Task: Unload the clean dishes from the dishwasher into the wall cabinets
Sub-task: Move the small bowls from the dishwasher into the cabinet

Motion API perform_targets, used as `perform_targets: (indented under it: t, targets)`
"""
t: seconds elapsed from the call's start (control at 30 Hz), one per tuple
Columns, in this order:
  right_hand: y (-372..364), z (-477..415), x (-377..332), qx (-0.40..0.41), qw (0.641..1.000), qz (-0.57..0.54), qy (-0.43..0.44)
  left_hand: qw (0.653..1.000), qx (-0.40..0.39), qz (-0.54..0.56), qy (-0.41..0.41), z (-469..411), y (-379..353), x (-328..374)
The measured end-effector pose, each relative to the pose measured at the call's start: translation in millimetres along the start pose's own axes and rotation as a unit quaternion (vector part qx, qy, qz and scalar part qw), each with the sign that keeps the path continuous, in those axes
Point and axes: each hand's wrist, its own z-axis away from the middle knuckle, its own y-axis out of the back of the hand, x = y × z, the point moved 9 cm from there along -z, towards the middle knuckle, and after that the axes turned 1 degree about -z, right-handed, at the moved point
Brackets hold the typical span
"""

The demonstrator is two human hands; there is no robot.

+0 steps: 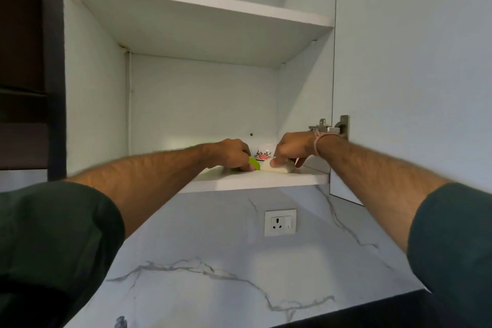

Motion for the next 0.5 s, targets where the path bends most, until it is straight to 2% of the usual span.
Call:
perform_targets:
  t: [0.17,0.27,0.5]
  targets:
    - [-2,-31,5,-0.043,0.981,0.187,0.007,0.999,-0.023,-0.022,-0.013,-34,-10,7]
    - [-3,-49,6,-0.051,0.965,0.257,0.013,0.999,-0.020,-0.028,-0.018,-51,-15,13]
    - [-3,-64,6,-0.009,0.926,0.377,0.020,0.999,0.004,-0.025,-0.024,-76,-23,24]
